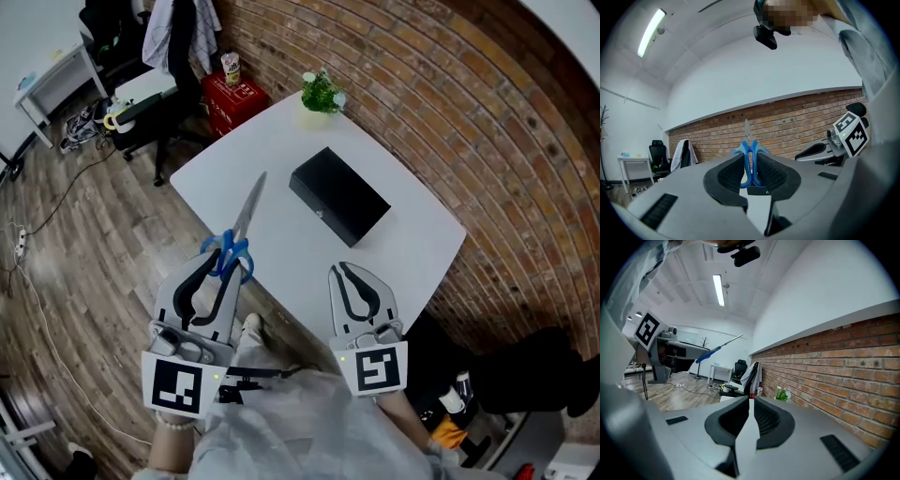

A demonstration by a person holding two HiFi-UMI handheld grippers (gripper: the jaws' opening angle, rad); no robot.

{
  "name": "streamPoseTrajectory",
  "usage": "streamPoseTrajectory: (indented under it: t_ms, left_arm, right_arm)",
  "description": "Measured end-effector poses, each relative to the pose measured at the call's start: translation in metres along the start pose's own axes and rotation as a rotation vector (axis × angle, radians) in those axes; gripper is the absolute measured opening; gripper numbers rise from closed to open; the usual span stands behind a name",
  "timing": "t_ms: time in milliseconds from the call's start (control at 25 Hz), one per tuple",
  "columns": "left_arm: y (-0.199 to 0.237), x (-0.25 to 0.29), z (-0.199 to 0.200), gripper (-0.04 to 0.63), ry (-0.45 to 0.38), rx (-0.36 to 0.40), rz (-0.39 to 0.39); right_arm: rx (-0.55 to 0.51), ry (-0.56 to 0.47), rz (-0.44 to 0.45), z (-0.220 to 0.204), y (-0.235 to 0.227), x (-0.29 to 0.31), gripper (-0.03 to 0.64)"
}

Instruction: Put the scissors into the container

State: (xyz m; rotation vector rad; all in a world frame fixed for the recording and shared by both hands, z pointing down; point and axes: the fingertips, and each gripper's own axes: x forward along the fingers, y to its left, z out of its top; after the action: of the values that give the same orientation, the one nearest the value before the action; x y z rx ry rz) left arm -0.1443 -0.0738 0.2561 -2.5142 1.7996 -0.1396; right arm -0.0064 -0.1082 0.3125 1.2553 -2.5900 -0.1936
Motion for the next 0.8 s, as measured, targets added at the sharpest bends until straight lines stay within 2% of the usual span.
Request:
streamPoseTrajectory:
  t_ms: [280, 520, 800]
  left_arm:
    - [0.037, 0.034, -0.013, 0.1, 0.028, 0.005, -0.068]
    - [0.067, 0.065, -0.024, 0.1, 0.046, -0.004, -0.14]
    - [0.088, 0.103, -0.04, 0.1, 0.066, -0.003, -0.222]
  right_arm:
    - [0.037, 0.066, -0.064, -0.015, -0.001, 0.049, 0.058]
    - [0.112, 0.091, -0.157, -0.026, -0.012, 0.089, 0.058]
    - [0.178, 0.186, -0.233, -0.054, -0.024, 0.125, 0.058]
